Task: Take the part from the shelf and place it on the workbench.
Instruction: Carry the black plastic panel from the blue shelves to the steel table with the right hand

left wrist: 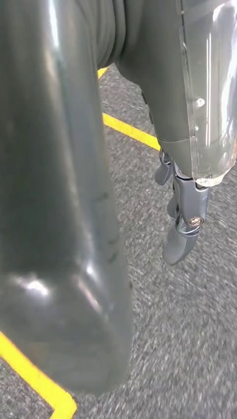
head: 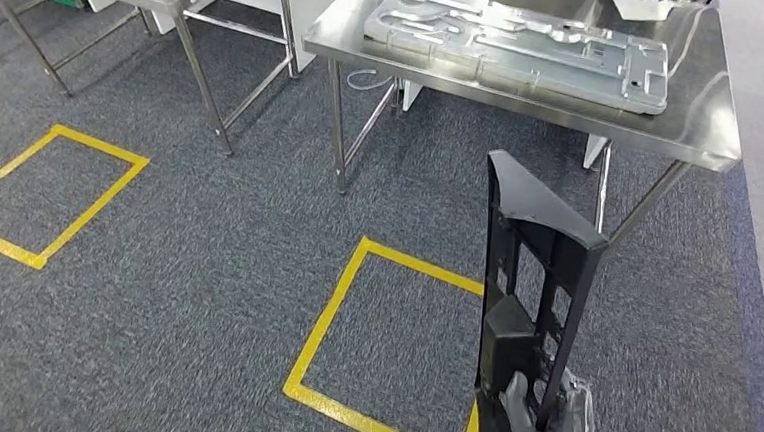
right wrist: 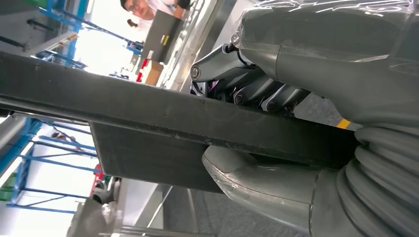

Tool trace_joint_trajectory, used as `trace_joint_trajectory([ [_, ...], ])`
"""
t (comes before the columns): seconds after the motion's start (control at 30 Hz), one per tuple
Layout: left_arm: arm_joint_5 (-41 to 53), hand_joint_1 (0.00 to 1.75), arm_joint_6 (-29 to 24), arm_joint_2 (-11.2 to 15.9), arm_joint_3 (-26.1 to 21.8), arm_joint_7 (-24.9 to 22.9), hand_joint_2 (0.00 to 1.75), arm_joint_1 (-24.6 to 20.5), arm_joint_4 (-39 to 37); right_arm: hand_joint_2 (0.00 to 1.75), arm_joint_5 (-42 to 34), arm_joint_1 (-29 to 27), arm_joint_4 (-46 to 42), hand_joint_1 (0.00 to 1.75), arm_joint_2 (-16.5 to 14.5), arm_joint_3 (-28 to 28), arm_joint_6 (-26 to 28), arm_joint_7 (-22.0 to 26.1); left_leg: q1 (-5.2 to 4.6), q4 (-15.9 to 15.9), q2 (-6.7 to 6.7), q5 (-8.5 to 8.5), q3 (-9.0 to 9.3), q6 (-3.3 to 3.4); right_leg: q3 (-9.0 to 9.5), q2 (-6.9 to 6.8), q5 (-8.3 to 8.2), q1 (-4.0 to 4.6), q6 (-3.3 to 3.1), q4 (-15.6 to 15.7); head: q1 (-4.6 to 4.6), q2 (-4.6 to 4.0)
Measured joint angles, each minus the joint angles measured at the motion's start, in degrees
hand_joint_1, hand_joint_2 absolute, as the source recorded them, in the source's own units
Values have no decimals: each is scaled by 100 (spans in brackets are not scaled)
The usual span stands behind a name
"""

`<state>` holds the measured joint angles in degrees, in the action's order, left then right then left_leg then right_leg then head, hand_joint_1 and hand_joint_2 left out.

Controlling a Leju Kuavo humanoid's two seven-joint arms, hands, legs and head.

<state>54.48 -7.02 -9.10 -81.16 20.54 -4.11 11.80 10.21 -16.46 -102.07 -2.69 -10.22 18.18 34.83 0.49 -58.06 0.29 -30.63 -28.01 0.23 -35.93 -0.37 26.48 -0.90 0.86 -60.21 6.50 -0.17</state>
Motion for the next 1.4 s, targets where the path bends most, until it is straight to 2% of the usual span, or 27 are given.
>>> trace_joint_trajectory([
  [0.1,-35,0,-44,1,-3,-43,0,-22,0,175,85,49,26,175,-4,0,-33,-58,0,-113,11,-6,43,-108,80,21,15,13,-135,30,-1,0],
  [0.13,-50,0,-62,1,-4,-50,0,-31,0,175,118,81,30,175,-6,1,-51,-78,6,-284,10,-15,-32,-129,133,28,33,8,-173,52,0,0],
  [0.2,-85,0,-98,-2,-10,-62,0,-50,0,175,221,172,37,175,-10,-1,-105,-130,18,-913,4,-175,-405,-163,224,33,79,5,-235,83,1,0],
  [0.27,-118,0,-125,-8,-18,-70,0,-54,-1,175,353,267,49,175,-10,3,-164,-181,19,-1575,3,-480,-888,-193,291,51,148,20,-270,85,1,0],
  [0.3,-135,0,-139,-10,-26,-74,0,-51,-1,175,421,306,53,175,-10,5,-193,-201,18,-1717,3,-573,-1049,-193,339,64,188,32,-275,85,1,0],
  [0.33,-152,0,-156,-12,-36,-76,0,-48,-1,175,480,350,54,175,-10,9,-220,-216,14,-1668,2,-548,-1122,-174,398,77,233,45,-277,85,1,0],
  [0.37,-173,0,-174,-13,-47,-77,0,-46,-1,175,531,402,53,175,-10,15,-245,-234,2,-1439,1,-386,-1108,-134,467,87,280,59,-275,86,1,0],
  [0.43,-203,0,-198,-7,-71,-80,0,-44,-1,175,600,537,28,175,-10,45,-304,-289,-51,-726,-6,177,-953,-2,597,96,372,86,-263,87,-1,0],
  [0.47,-212,0,-204,-3,-84,-82,0,-47,-1,175,621,617,7,175,-10,73,-337,-323,-84,-460,-14,340,-891,57,633,105,412,92,-241,92,-1,0],
  [0.5,-216,0,-207,-2,-95,-84,0,-51,0,175,637,699,-24,175,-10,108,-380,-364,-112,-294,-22,442,-849,105,655,113,446,91,-211,105,-1,0],
  [0.57,-217,0,-205,-6,-114,-90,0,-55,0,175,606,850,-93,175,-8,199,-497,-439,-129,-173,-37,431,-792,169,688,123,437,88,-133,75,0,0],
  [0.63,-215,0,-190,-25,-128,-105,0,-56,0,175,483,998,-172,175,7,321,-675,-505,-102,-53,-37,487,-651,220,694,107,447,82,-74,-74,-1,0],
  [0.7,-209,0,-167,-39,-137,-124,0,-71,0,175,337,1157,-233,175,32,460,-849,-557,-75,20,-33,484,-517,248,462,95,623,61,-19,-500,-2,0],
  [0.77,-191,0,-133,-39,-139,-135,0,-83,0,175,250,1275,-269,175,70,608,-983,-610,-68,30,-42,425,-449,261,16,89,895,27,50,-1118,-1,0],
  [0.8,-180,0,-113,-40,-139,-138,0,-83,0,175,228,1313,-281,175,97,684,-1039,-639,-65,28,-50,383,-408,256,-166,84,977,6,82,-1302,-1,0],
  [0.83,-168,0,-93,-41,-139,-141,0,-79,0,175,220,1348,-288,175,126,754,-1083,-666,-60,26,-59,334,-353,245,-273,77,965,-13,103,-1316,-1,0],
  [0.87,-159,0,-75,-43,-139,-145,0,-74,0,175,217,1386,-292,175,154,816,-1118,-689,-52,24,-66,281,-286,230,-282,69,832,-27,118,-1139,-1,0],
  [0.93,-135,0,-45,-46,-139,-151,0,-66,0,175,211,1466,-305,175,211,928,-1172,-730,-40,18,-68,161,-156,183,-149,44,265,-44,127,-465,-2,0],
  [1.0,-105,0,-13,-47,-136,-155,0,-76,0,175,165,1526,-322,175,276,1031,-1244,-774,-41,20,-70,71,-101,118,-78,18,-108,-12,66,2,-9,0],
  [1.03,-95,0,0,-46,-133,-156,0,-80,0,175,119,1540,-333,175,312,1083,-1290,-794,-43,16,-70,51,-91,81,-84,18,-152,6,17,67,-12,0],
  [1.1,-78,0,20,-43,-131,-160,0,-89,0,175,13,1548,-359,175,373,1173,-1385,-821,-44,-5,-66,28,-63,13,-38,37,-126,9,-76,109,-13,0],
  [1.17,-60,0,33,-37,-128,-159,0,-100,0,175,-66,1552,-385,175,420,1248,-1450,-832,-35,-317,-61,-3,-181,-28,86,45,-67,-15,-150,152,-13,0],
  [1.23,-49,0,48,-34,-125,-157,0,-114,0,175,-102,1542,-402,175,466,1312,-1489,-831,-17,-1008,-59,-176,-585,-66,213,44,17,-25,-192,171,-12,0],
  [1.3,-37,0,71,-34,-122,-157,0,-104,0,175,-121,1498,-406,175,511,1368,-1510,-816,-1,-1585,-58,-443,-1024,-104,339,51,124,-23,-196,172,-12,0],
  [1.33,-32,0,80,-33,-119,-157,0,-95,0,175,-134,1467,-407,175,533,1399,-1516,-806,4,-1646,-58,-486,-1145,-109,415,58,183,-23,-191,173,-12,0],
  [1.37,-28,0,89,-30,-115,-157,0,-87,0,175,-150,1438,-409,175,554,1432,-1519,-797,6,-1520,-58,-407,-1178,-101,499,65,243,-23,-183,173,-12,0],
  [1.4,-26,0,94,-23,-109,-157,0,-84,0,175,-162,1414,-415,175,569,1461,-1520,-792,7,-1225,-58,-197,-1131,-78,588,71,307,-23,-172,174,-12,0],
])
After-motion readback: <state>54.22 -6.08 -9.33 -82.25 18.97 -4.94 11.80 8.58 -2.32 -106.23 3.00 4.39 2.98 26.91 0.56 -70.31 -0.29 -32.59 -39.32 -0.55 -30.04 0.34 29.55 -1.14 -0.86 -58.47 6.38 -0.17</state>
